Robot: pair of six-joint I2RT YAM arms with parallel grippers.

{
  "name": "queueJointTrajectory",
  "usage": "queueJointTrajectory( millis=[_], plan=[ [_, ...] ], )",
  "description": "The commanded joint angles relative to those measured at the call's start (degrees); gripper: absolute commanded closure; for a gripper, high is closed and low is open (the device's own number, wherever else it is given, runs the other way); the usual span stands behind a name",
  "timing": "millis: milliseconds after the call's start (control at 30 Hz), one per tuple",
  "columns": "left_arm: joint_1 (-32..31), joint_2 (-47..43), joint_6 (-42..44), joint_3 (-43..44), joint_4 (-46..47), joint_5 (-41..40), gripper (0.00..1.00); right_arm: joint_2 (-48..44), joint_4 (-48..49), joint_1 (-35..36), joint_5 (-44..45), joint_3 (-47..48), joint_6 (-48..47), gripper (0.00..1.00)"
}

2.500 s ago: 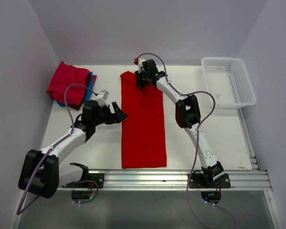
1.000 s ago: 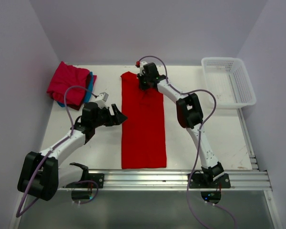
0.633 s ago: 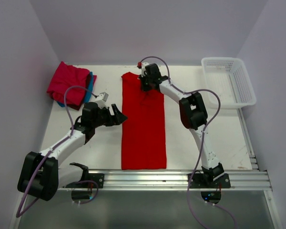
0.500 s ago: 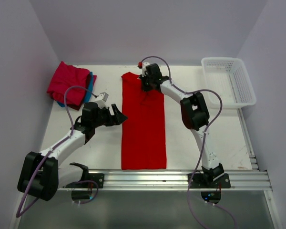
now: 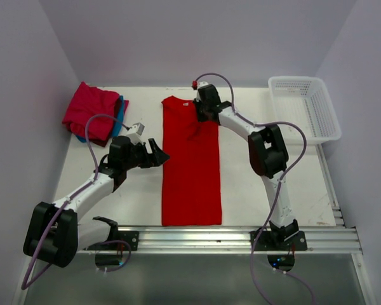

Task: Fold and stack the t-shirts
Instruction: Rotate the tshirt 90 degrees

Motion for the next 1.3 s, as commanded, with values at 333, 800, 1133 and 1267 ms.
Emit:
queueJointTrajectory(
  millis=[333,800,1133,1267],
  plan=[
    [-0.4,0.7,1.5,-0.6,2.7,1.0,0.19,-9.2,-7.4,4.4,13.6,-8.1,6.2,1.0],
    [-0.4,1.0,1.5,-1.0,3.0,0.8,0.19,-8.7,-16.6,6.2,35.1,-4.8,16.9,0.38],
    [-0.4,1.2,1.5,-1.0,2.9,0.7,0.19,-10.2,-8.7,6.2,17.8,-3.1,10.5,0.59],
    [-0.3,1.0,1.5,-1.2,2.6,0.5,0.19,-10.0,-5.7,5.6,10.5,-0.5,8.9,0.92]
  ],
)
